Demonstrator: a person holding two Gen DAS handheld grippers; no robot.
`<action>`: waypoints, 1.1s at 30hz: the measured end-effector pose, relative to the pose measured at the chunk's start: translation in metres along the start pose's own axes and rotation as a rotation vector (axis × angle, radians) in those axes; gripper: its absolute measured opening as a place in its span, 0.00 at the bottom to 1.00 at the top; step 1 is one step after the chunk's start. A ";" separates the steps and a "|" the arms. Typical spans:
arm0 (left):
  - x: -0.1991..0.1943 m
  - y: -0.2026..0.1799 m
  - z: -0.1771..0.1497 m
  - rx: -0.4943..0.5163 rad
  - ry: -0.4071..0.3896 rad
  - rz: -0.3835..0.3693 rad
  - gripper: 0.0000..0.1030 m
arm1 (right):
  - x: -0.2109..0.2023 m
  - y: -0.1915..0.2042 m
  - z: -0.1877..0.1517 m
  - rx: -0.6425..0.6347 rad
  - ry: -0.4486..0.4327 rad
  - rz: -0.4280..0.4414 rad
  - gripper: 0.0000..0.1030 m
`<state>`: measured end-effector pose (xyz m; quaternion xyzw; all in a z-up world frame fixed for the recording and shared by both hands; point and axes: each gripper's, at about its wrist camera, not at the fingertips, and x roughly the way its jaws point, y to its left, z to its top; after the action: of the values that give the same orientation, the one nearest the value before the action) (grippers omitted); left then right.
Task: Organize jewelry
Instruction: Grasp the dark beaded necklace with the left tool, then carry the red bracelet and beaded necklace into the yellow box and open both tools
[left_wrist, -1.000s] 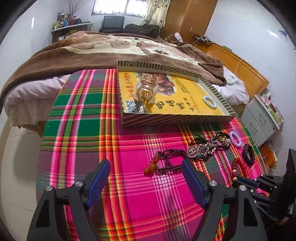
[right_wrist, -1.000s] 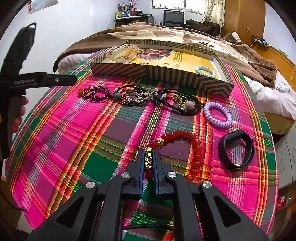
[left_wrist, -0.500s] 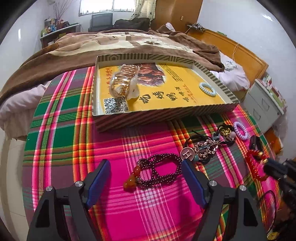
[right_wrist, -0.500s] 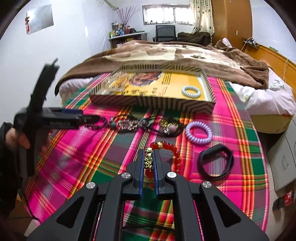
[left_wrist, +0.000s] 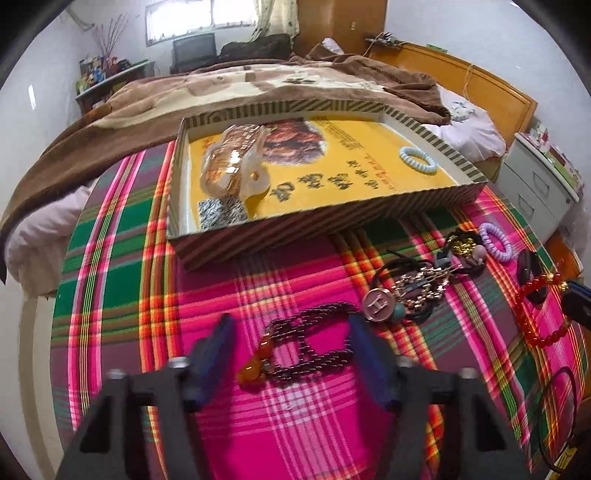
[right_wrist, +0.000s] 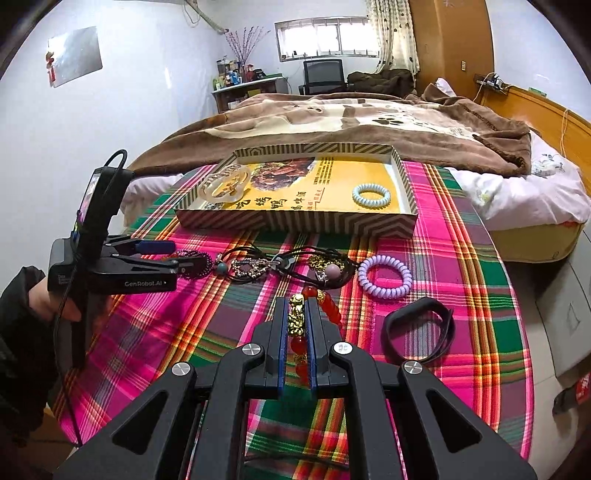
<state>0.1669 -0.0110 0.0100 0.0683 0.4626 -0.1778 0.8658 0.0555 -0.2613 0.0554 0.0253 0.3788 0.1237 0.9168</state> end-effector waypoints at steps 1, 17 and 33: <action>-0.001 -0.002 0.000 0.003 -0.004 -0.006 0.42 | 0.000 0.000 0.000 0.001 0.001 0.001 0.08; -0.019 -0.010 -0.001 0.004 -0.062 0.021 0.07 | -0.006 -0.011 0.001 0.020 -0.021 -0.006 0.08; -0.077 -0.009 0.023 -0.024 -0.170 -0.028 0.07 | -0.031 -0.018 0.033 0.013 -0.097 0.006 0.08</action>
<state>0.1423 -0.0069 0.0872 0.0362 0.3904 -0.1893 0.9003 0.0610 -0.2847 0.0979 0.0384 0.3345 0.1223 0.9336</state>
